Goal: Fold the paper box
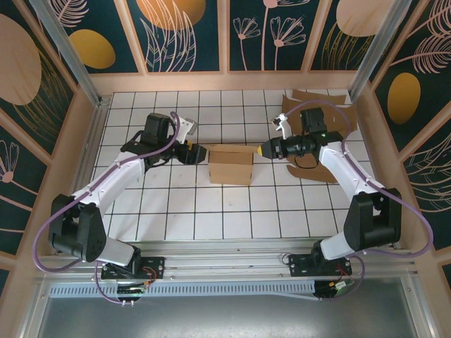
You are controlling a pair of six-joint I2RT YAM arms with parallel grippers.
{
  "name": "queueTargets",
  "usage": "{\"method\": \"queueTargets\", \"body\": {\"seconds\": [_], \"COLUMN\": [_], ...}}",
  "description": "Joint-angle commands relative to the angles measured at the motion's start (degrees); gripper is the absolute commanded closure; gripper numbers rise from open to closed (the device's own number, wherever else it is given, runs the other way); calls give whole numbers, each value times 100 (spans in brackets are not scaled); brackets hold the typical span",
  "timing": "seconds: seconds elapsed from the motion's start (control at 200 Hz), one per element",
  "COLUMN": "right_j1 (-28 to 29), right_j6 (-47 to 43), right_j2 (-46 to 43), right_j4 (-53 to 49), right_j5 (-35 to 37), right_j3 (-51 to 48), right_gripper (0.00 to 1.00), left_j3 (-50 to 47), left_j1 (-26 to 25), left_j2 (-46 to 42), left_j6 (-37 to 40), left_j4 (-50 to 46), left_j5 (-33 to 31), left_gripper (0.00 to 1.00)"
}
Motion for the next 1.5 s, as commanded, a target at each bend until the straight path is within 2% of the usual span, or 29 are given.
{"method": "queueTargets", "body": {"seconds": [0.0, 0.275, 0.45, 0.601, 0.801, 1.056, 1.196, 1.497], "right_j1": [60, 199, 231, 292, 520, 822, 897, 1002], "right_j6": [25, 113, 362, 762, 1348, 1854, 2165, 3202], "right_j2": [-119, -113, -145, -194, -533, -732, -767, -922], "right_j4": [200, 314, 492, 733, 1326, 1704, 1901, 2431], "right_j5": [-1, 97, 184, 340, 731, 1301, 1526, 1991], "right_j3": [-110, -140, -158, -222, -523, -733, -890, -1239], "right_gripper": [65, 75, 84, 90, 90, 91, 91, 92], "left_j3": [64, -16, -69, -153, -356, -557, -619, -1007], "left_j1": [25, 25, 25, 25, 21, 16, 15, -57], "left_j2": [6, 128, 129, 100, 24, -111, -185, -276], "left_j6": [11, -50, -173, -332, -535, -1014, -1133, -1453], "left_j4": [244, 266, 390, 548, 716, 1153, 1267, 1588], "left_j5": [280, 216, 338, 530, 673, 903, 919, 1044], "left_gripper": [39, 57, 74, 80, 86, 86, 89, 90]}}
